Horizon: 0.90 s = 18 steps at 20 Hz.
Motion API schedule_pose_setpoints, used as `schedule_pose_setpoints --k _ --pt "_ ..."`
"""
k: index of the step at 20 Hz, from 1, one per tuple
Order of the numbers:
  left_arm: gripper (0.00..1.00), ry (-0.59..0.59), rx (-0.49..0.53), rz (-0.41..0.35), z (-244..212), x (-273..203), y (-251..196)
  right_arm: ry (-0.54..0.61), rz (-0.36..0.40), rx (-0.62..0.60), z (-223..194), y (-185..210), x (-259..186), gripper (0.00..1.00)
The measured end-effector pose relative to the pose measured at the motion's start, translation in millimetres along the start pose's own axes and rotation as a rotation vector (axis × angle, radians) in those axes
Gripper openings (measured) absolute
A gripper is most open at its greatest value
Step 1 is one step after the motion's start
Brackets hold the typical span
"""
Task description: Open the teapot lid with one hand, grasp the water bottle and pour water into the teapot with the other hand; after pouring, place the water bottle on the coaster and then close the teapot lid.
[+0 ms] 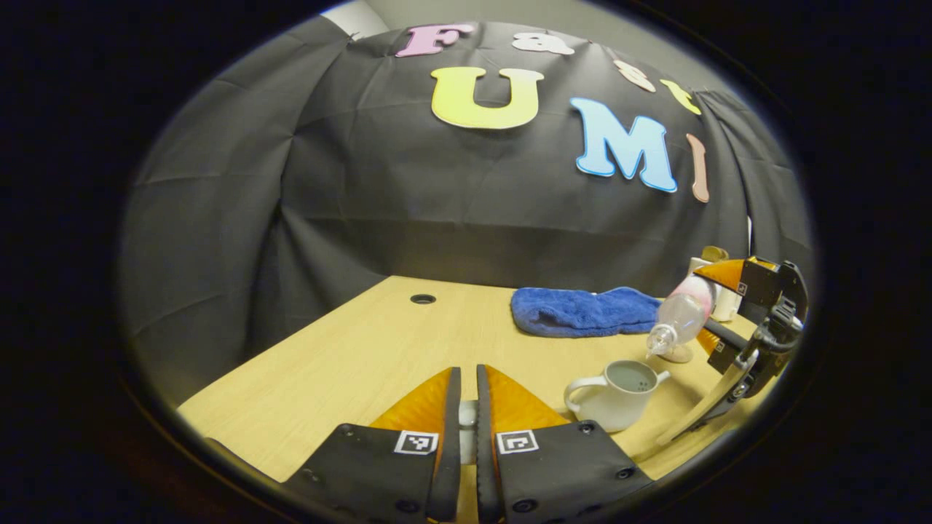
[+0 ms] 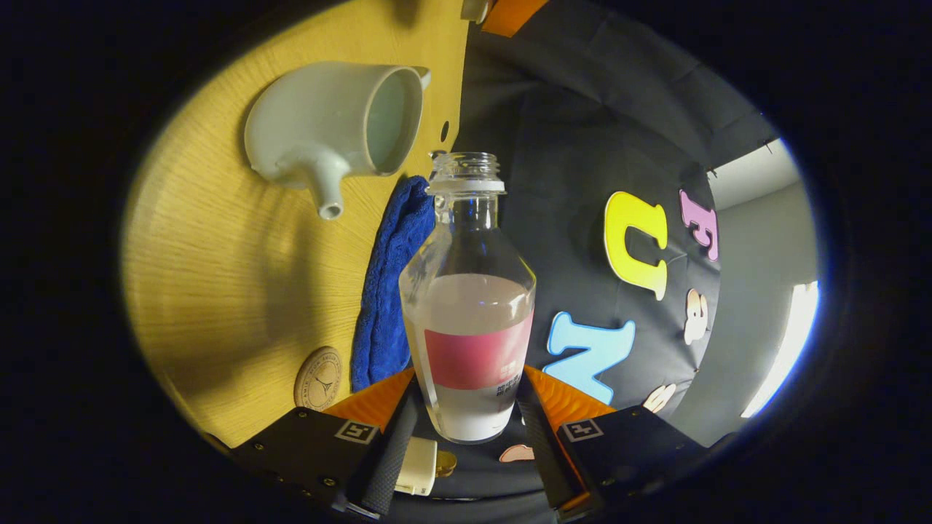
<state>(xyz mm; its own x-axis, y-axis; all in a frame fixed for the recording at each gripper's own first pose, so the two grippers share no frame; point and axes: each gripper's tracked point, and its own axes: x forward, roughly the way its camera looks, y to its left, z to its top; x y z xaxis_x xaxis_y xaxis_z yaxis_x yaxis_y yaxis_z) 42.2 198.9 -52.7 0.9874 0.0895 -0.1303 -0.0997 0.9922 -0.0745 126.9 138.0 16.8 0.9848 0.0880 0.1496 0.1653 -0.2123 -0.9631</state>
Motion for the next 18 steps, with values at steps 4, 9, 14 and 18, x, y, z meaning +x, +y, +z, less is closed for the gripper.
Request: schedule_pose_setpoints --k 4,9,14,18 --pt "0.17 0.006 0.004 -0.003 -2 1 -1 -0.012 -0.017 -0.020 -1 -4 3 0.76" --pt "0.14 0.014 0.006 -0.008 -4 3 -4 -0.029 -0.039 -0.051 2 -8 2 0.76" --pt "0.15 0.020 0.008 -0.012 -4 3 -8 -0.049 -0.054 -0.094 3 -13 4 0.76" --pt "0.17 0.025 0.008 -0.015 -6 4 -10 -0.065 -0.072 -0.122 5 -18 6 0.76"
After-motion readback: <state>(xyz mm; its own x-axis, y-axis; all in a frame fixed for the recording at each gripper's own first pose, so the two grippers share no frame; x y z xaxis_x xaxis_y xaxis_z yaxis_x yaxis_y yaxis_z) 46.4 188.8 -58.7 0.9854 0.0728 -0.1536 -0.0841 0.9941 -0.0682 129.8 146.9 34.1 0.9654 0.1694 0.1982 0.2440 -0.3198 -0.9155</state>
